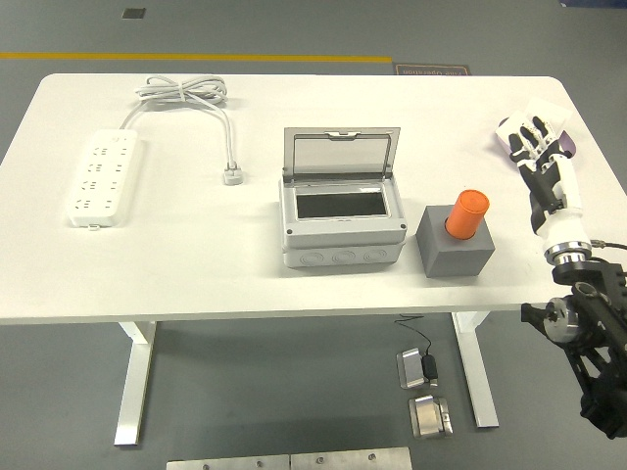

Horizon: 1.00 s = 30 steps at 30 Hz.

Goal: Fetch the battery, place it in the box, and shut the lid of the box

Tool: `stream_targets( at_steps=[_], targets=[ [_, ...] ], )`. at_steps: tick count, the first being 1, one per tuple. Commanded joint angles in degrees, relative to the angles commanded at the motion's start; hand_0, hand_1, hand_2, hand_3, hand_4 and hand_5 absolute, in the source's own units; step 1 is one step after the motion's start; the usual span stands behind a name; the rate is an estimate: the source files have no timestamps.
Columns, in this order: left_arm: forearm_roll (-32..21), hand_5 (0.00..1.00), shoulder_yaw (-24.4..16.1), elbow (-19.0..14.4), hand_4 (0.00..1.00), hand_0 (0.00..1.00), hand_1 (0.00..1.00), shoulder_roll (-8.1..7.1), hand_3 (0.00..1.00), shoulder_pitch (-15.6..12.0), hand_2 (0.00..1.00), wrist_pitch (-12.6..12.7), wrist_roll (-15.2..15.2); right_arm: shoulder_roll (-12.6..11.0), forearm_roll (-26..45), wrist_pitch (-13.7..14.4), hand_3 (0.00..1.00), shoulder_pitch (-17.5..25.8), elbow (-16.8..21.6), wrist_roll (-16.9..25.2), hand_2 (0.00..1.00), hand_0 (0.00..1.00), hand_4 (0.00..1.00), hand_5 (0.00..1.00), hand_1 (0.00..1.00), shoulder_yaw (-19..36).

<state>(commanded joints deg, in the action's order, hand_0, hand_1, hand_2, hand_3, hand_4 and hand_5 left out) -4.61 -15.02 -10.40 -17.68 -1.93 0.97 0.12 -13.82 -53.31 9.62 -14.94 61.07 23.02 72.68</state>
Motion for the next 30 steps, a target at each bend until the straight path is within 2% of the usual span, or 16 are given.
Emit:
stream_targets(
  at_steps=[3,4,30],
  targets=[
    [-0.01,0.149,0.04,0.0,0.722,0.648,0.681,0.0,0.672,0.0,0.652,0.0,0.0,0.17,-0.07,0.05,0.808,-0.2,-0.45,0.04,0.757,0.797,0.821,0.458,0.745,-0.66],
    [-0.04,0.148,0.08,0.01,0.723,0.648,0.681,0.0,0.673,-0.01,0.652,0.01,0.0,0.28,-0.02,0.12,0.747,-0.43,-0.86,0.07,0.707,0.738,0.823,0.443,0.684,-1.53],
    [1.22,0.149,-0.65,-0.2,0.724,0.648,0.682,0.13,0.674,0.21,0.652,0.0,-0.02,1.38,0.84,0.36,0.726,-0.72,-1.99,0.12,0.677,0.703,0.833,0.446,0.671,-6.37]
  ],
)
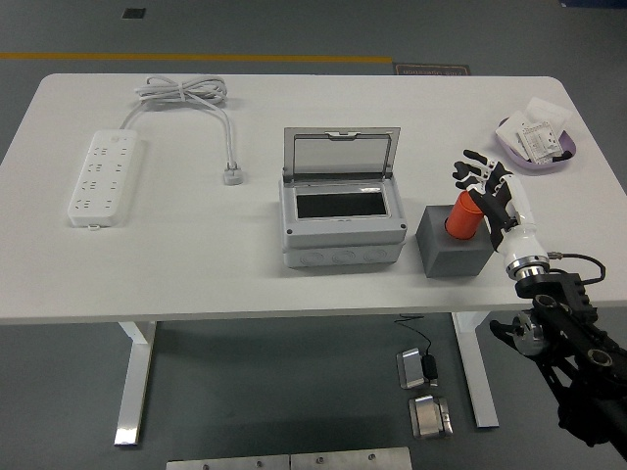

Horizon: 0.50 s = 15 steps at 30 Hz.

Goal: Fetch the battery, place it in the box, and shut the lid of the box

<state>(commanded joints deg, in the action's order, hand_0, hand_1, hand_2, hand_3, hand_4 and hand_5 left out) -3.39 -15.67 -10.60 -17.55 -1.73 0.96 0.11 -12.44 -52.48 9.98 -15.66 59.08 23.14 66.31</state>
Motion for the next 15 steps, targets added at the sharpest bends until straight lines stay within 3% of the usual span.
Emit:
stream_targets(
  at_steps=[15],
  targets=[
    [0.3,0.148,-0.05,-0.08,0.724,0.647,0.682,-0.08,0.674,-0.01,0.652,0.0,0.0,-0.02,-0.77,0.12,0.72,0.12,-1.18,-0.2,0.662,0.697,0.814,0.406,0.671,-1.29]
  ],
)
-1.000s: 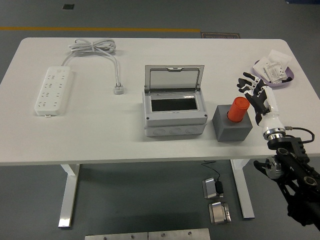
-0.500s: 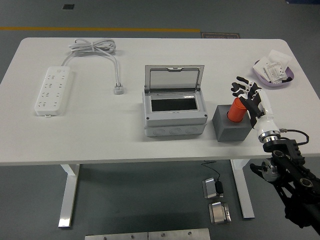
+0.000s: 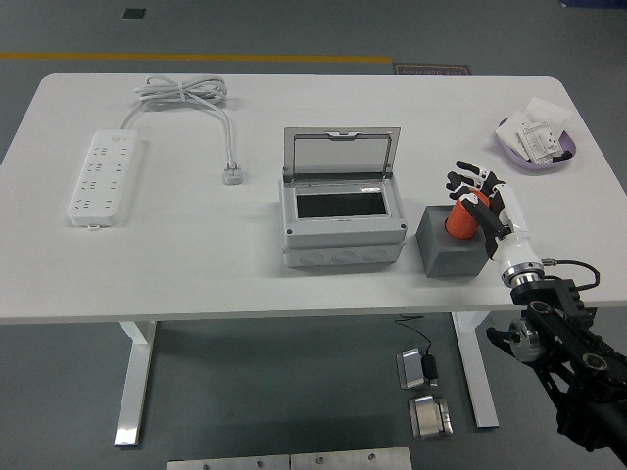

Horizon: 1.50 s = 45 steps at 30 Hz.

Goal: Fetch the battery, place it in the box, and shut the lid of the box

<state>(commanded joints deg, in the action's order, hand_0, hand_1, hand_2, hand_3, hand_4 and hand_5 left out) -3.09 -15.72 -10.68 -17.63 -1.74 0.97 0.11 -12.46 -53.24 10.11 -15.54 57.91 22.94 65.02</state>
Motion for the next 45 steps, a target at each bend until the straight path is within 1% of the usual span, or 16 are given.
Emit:
stream_targets(
  at_steps=[1,6,7,12,13,18,19,24,25,30,31,42,45],
  targets=[
    [0.03,0.144,0.01,0.0,0.724,0.647,0.682,-0.01,0.674,0.02,0.652,0.01,0.01,-0.03,-0.23,0.05,0.718,-0.01,-0.07,0.0,0.654,0.688,0.785,0.382,0.669,-0.06],
    [0.16,0.144,0.0,0.01,0.724,0.647,0.682,-0.08,0.674,0.09,0.652,0.02,0.14,-0.15,-1.27,0.34,0.718,-0.04,-0.32,0.0,0.654,0.688,0.785,0.382,0.669,-0.3],
    [0.22,0.143,-0.02,0.01,0.723,0.647,0.682,-0.09,0.674,0.1,0.651,0.02,0.16,-0.17,-1.47,0.4,0.698,-0.04,-0.36,-0.02,0.654,0.685,0.708,0.293,0.667,-0.34],
    [0.34,0.143,0.01,0.01,0.723,0.647,0.682,-0.1,0.674,0.17,0.651,0.02,0.24,-0.24,-2.19,0.32,0.698,-0.03,-0.51,-0.5,0.654,0.685,0.708,0.293,0.667,-0.54],
    [0.37,0.141,0.02,0.01,0.723,0.645,0.682,-0.1,0.674,0.18,0.651,0.02,0.26,-0.24,-2.32,0.19,0.692,-0.03,-0.54,-0.67,0.654,0.666,0.625,0.228,0.666,-0.54],
    [0.34,0.141,0.19,0.02,0.723,0.645,0.682,-0.09,0.674,0.3,0.651,0.03,0.32,-0.26,-2.82,-0.28,0.692,-0.06,-0.63,-1.2,0.654,0.666,0.625,0.228,0.666,-0.46],
    [0.34,0.139,0.2,0.02,0.722,0.644,0.682,-0.09,0.673,0.33,0.65,0.03,0.33,-0.28,-2.95,-0.33,0.698,-0.08,-0.64,-1.28,0.654,0.645,0.556,0.163,0.662,-0.42],
    [0.51,0.139,0.13,0.01,0.722,0.644,0.682,-0.14,0.673,0.47,0.65,0.02,0.37,-0.42,-3.41,-0.58,0.698,-0.12,-0.9,-1.64,0.654,0.645,0.556,0.163,0.662,-0.39],
    [0.5,0.133,0.17,0.01,0.723,0.643,0.683,-0.15,0.675,0.49,0.65,0.01,0.37,-0.44,-3.48,-0.6,0.732,-0.1,-0.92,-1.7,0.671,0.677,0.57,0.099,0.667,-0.39],
    [0.58,0.133,0.2,0.01,0.723,0.643,0.683,-0.19,0.675,0.53,0.65,0.01,0.42,-0.46,-3.68,-0.75,0.732,-0.06,-1.15,-1.9,0.671,0.677,0.57,0.099,0.667,-0.47],
    [0.64,0.131,0.15,0.0,0.724,0.643,0.682,-0.19,0.676,0.54,0.65,0.01,0.42,-0.46,-3.68,-0.78,0.754,-0.06,-1.19,-1.92,0.677,0.68,0.596,0.108,0.676,-0.48],
    [0.74,0.123,0.07,-0.03,0.726,0.642,0.684,-0.29,0.676,0.61,0.65,-0.22,0.42,-0.53,-2.91,-0.63,0.755,-0.04,-1.29,-1.72,0.679,0.675,0.602,0.109,0.678,-0.51],
    [0.82,0.118,-0.03,-0.04,0.728,0.642,0.685,-0.33,0.677,0.61,0.65,-0.25,0.43,-0.5,-2.38,-0.59,0.741,-0.01,-1.33,-1.59,0.675,0.674,0.604,0.115,0.675,-0.49]
  ],
)
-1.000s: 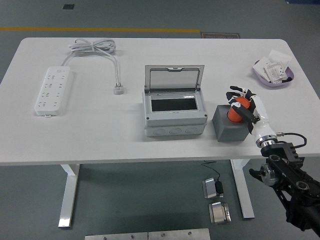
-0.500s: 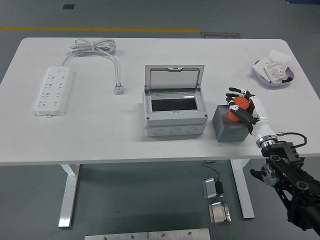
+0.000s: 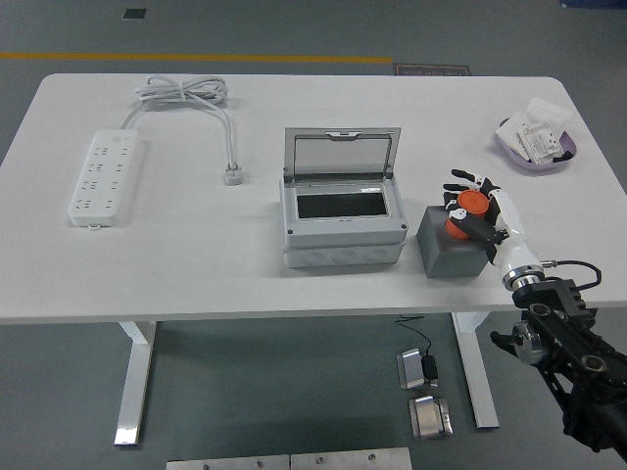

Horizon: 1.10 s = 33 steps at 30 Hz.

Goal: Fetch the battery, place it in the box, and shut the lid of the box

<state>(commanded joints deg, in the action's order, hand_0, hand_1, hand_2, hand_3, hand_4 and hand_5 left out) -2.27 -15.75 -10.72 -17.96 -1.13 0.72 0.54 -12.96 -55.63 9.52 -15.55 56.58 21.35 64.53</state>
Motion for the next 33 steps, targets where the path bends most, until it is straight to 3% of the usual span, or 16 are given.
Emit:
stream_targets(
  at_steps=[3,4,9,10,15,16,21,22,33],
  targets=[
    [-0.1,0.118,0.1,0.0,0.728,0.642,0.685,0.02,0.677,-0.01,0.65,-0.04,-0.01,0.02,0.65,0.1,0.741,0.06,-0.07,0.21,0.675,0.674,0.604,0.115,0.675,0.07],
    [-0.12,0.11,0.11,0.0,0.731,0.641,0.686,0.03,0.678,-0.02,0.65,-0.05,0.0,0.02,0.84,0.14,0.592,0.08,-0.11,0.29,0.587,0.622,0.341,0.124,0.62,0.09],
    [-0.17,0.11,0.17,0.01,0.731,0.641,0.686,0.07,0.678,-0.06,0.65,-0.07,0.0,0.0,1.79,0.18,0.592,0.14,-0.4,0.61,0.587,0.622,0.341,0.124,0.62,0.15],
    [-0.16,0.106,0.17,0.02,0.736,0.641,0.687,0.07,0.681,-0.06,0.651,-0.06,0.0,-0.01,1.94,0.19,0.416,0.14,-0.42,0.65,0.446,0.512,0.228,0.134,0.49,0.16],
    [-0.08,0.106,0.14,0.02,0.736,0.641,0.687,0.01,0.681,-0.03,0.651,-0.06,0.0,-0.01,2.34,0.37,0.416,0.06,-0.29,0.39,0.446,0.512,0.228,0.134,0.49,0.02],
    [-0.05,0.107,0.11,0.02,0.738,0.642,0.687,0.0,0.682,-0.02,0.652,-0.04,0.01,-0.01,2.38,0.41,0.339,0.04,-0.26,0.32,0.342,0.348,0.08,0.053,0.341,-0.02],
    [-0.12,0.107,0.22,0.02,0.738,0.642,0.687,-0.03,0.682,-0.01,0.652,0.0,0.03,-0.05,2.78,0.54,0.339,-0.06,-0.1,0.21,0.342,0.348,0.08,0.053,0.341,-0.11],
    [-0.24,0.103,0.35,0.03,0.739,0.642,0.687,-0.05,0.683,-0.02,0.653,0.01,0.03,-0.08,2.92,0.57,0.315,-0.12,-0.03,0.23,0.313,0.304,0.002,0.022,0.283,-0.13],
    [-0.77,0.107,0.99,-0.05,0.742,0.642,0.688,-0.2,0.685,0.18,0.654,0.3,0.01,-0.75,3.87,0.74,0.293,-1.57,0.56,0.48,0.3,0.3,0.002,0.002,0.276,0.07]
  ],
)
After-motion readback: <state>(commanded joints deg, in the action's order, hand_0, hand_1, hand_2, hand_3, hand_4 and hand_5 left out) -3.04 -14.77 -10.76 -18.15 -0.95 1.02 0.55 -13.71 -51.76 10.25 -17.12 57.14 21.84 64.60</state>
